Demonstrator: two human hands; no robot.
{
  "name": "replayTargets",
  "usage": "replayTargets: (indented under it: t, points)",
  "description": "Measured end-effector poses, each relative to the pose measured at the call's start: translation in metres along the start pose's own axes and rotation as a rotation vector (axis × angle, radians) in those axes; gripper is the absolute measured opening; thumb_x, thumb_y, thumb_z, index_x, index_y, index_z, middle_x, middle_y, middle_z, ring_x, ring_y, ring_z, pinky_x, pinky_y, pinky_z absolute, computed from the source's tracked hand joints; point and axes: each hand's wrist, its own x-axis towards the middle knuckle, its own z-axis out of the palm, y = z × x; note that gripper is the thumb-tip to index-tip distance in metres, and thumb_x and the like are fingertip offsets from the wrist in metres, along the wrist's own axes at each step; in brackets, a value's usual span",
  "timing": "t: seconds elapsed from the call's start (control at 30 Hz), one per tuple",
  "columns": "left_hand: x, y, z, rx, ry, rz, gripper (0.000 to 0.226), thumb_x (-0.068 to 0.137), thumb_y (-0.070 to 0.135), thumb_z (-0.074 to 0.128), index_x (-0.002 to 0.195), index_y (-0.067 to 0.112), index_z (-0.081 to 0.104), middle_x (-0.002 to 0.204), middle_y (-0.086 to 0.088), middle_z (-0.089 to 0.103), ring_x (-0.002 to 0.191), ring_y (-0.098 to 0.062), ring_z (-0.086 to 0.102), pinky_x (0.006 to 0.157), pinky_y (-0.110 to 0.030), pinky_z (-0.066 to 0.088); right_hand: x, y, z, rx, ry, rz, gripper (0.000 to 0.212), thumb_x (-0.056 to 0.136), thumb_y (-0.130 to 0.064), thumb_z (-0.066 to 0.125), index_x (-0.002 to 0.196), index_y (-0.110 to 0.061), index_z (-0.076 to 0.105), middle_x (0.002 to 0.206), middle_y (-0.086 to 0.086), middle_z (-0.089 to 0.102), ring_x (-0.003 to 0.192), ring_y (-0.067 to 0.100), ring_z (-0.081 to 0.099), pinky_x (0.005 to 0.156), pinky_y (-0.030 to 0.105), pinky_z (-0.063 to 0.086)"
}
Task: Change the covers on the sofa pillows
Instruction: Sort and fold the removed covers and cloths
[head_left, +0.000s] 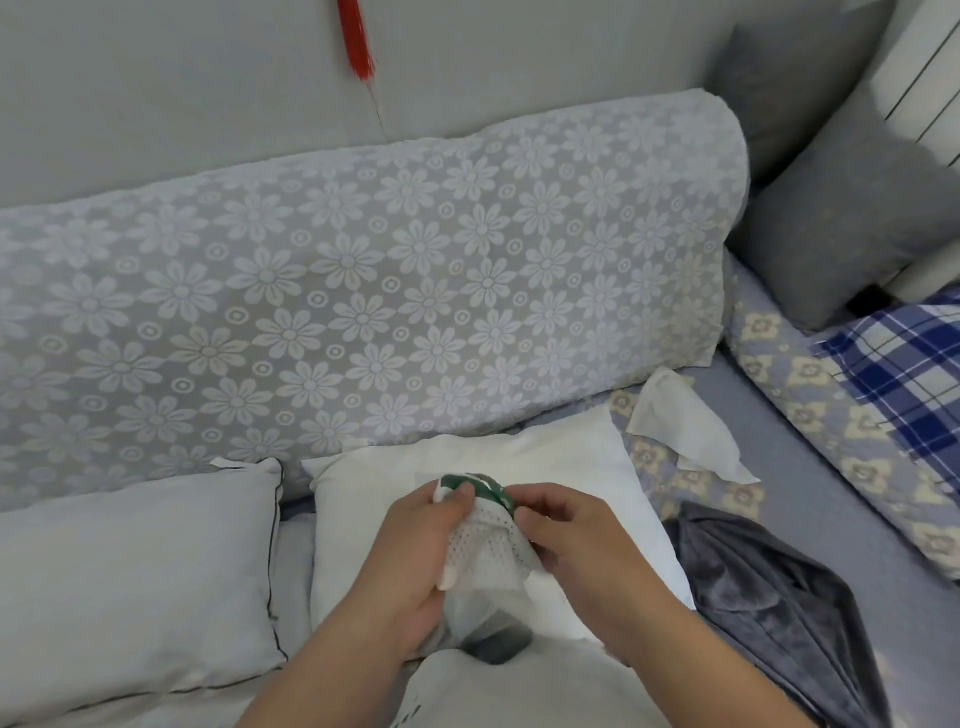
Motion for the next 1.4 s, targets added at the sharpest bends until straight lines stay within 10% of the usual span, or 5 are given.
replayTargets:
  t: [0.33,0.73,0.93,1.1,1.4]
  points:
    - [-0.006,0.003,0.0,0.14,-0.065,0.118,0.017,0.099,0.006,0.055,0.096,0.0,0.072,0.1,-0.027,0.073,0.093,-0.04,0.071,0.086,-0.046,0.053,0.006,0.004,-0.024,0.118,-0.032,0.083,0.012,0.092,0.007,0.062,0.1,0.004,0.069,0.089,0.018,0.068,0.075,0.022,0.065,0.078,0.033,0.058]
    - [-0.014,0.046,0.011,-0.145,-0.117,0.321,0.009,0.088,0.006,0.059,0.085,0.008,0.067,0.082,-0.01,0.07,0.075,-0.021,0.069,0.071,-0.033,0.057,-0.002,0.065,-0.161,-0.698,0.378,0.265,0.017,0.09,-0.002,0.058,0.093,-0.014,0.07,0.092,0.01,0.069,0.081,0.023,0.066,0.081,0.043,0.057]
    - [-0.035,0.011,0.089,-0.052,-0.3,0.143,0.017,0.088,0.007,0.059,0.097,0.003,0.073,0.096,-0.019,0.071,0.083,-0.024,0.07,0.071,-0.032,0.059,-0.038,0.059,-0.137,-0.752,0.119,-0.099,0.11,0.065,-0.058,0.076,0.156,-0.031,0.021,0.151,-0.02,0.021,0.14,0.0,0.02,0.119,0.027,0.019]
    - [-0.057,0.003,0.166,-0.102,-0.463,0.031,0.026,0.088,0.013,0.056,0.108,0.004,0.071,0.103,-0.017,0.074,0.091,-0.026,0.074,0.083,-0.043,0.061,-0.041,0.101,-0.138,-0.538,0.688,-0.176,0.026,0.089,-0.018,0.056,0.112,-0.024,0.066,0.11,-0.006,0.069,0.105,0.017,0.064,0.079,0.023,0.047]
    - [0.022,-0.052,0.286,0.099,-0.332,-0.112,0.027,0.096,0.013,0.058,0.121,0.009,0.068,0.125,-0.018,0.069,0.12,-0.034,0.063,0.105,-0.055,0.046,-0.192,0.093,-0.358,-0.766,1.09,0.007,0.041,0.086,-0.003,0.05,0.109,-0.033,0.066,0.084,0.005,0.068,0.076,0.029,0.063,0.061,0.035,0.047]
